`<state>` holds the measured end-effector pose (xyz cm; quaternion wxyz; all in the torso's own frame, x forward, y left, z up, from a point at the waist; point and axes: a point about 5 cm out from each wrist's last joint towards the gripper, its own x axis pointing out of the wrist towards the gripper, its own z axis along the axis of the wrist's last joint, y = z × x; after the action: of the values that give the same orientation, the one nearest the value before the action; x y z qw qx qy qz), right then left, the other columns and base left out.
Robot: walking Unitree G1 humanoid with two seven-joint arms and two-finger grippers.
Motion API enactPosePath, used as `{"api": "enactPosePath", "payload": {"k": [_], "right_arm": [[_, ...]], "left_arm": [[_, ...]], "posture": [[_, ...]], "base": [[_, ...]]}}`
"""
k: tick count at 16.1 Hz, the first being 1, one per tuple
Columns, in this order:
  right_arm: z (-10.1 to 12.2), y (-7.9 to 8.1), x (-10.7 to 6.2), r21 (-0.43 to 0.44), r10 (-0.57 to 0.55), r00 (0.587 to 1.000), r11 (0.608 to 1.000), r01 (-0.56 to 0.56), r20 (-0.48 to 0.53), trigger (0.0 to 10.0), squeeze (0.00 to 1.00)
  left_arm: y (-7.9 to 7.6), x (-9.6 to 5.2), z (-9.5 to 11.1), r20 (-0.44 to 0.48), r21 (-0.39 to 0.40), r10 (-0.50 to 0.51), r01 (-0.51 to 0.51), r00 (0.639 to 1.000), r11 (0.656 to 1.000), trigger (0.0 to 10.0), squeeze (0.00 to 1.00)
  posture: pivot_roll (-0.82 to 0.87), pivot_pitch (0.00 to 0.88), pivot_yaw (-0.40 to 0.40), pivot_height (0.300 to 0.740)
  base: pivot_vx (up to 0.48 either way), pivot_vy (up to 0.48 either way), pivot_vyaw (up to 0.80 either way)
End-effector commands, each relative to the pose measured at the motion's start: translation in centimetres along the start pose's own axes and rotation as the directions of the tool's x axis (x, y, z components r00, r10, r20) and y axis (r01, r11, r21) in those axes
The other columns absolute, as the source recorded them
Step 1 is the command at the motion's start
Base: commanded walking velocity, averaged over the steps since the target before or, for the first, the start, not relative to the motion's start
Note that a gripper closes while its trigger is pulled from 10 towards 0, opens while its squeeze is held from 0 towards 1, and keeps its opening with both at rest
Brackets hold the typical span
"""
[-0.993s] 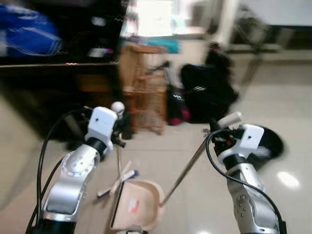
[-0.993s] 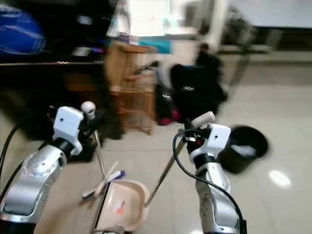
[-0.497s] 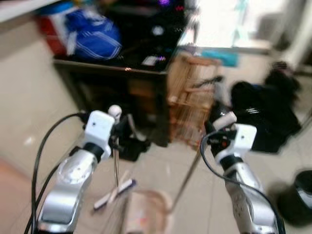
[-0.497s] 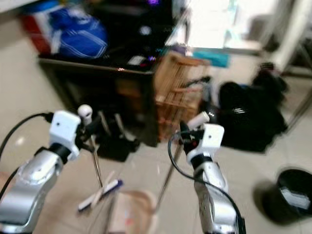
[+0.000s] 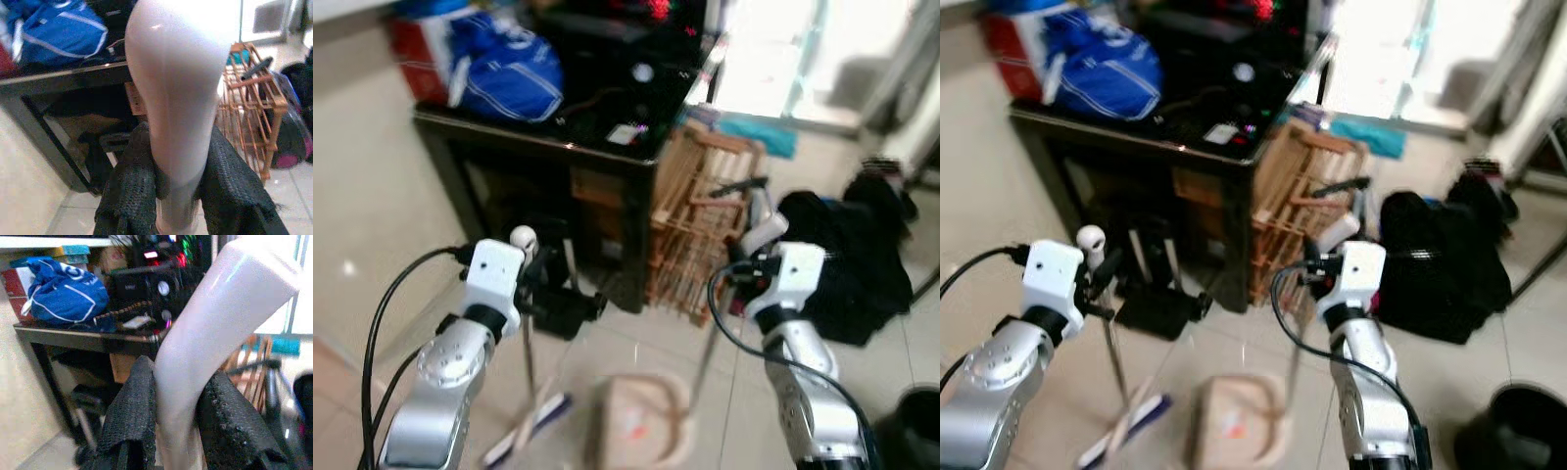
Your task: Sweep floor
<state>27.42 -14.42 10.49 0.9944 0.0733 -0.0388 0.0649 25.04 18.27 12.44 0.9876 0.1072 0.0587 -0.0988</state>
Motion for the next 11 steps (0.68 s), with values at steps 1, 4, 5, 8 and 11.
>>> {"api": "enactPosePath", "payload": {"k": [1, 4, 5, 8, 11], "right_arm": [[1.0, 0.7, 0.6, 0.019, 0.003, 0.996, 1.0, -0.005, 0.085, 10.0, 0.0], [0.9, 0.0, 0.8, -0.03, -0.034, 0.994, 0.999, 0.038, 0.102, 10.0, 0.0], [0.5, -0.3, 1.1, -0.046, -0.081, 0.994, 0.995, 0.084, 0.069, 10.0, 0.0], [0.0, -0.8, 1.4, -0.122, -0.14, 0.989, 0.982, 0.145, 0.047, 10.0, 0.0], [-1.1, -1.6, 0.9, -0.099, -0.148, 0.989, 0.984, 0.147, -0.001, 10.0, 0.0]], "left_arm": [[0.7, -0.1, 0.4, 0.028, 0.031, 0.054, -0.055, 0.998, 0.998, 10.0, 0.0], [0.5, 0.7, -0.2, 0.032, 0.002, 0.068, -0.068, 0.997, 0.998, 10.0, 0.0], [0.3, 1.1, -0.3, 0.03, 0.002, 0.066, -0.066, 0.997, 0.998, 10.0, 0.0], [0.0, 1.8, -0.3, 0.048, -0.01, 0.063, -0.063, 0.997, 0.998, 10.0, 0.0], [-0.5, 2.6, -1.4, 0.026, 0.004, 0.045, -0.046, 0.999, 0.999, 10.0, 0.0]], "posture": [[0.1, 0.0, -0.018, 0.74], [0.09, 0.0, -0.018, 0.74], [0.08, 0.0, -0.012, 0.74], [0.06, 0.0, -0.003, 0.74], [0.05, 0.0, 0.001, 0.74]], "base": [[0.349, 0.0, 0.0], [0.101, 0.0, 0.0], [0.0, 0.0, 0.0], [0.0, 0.0, 0.0], [0.0, 0.0, 0.0]]}}
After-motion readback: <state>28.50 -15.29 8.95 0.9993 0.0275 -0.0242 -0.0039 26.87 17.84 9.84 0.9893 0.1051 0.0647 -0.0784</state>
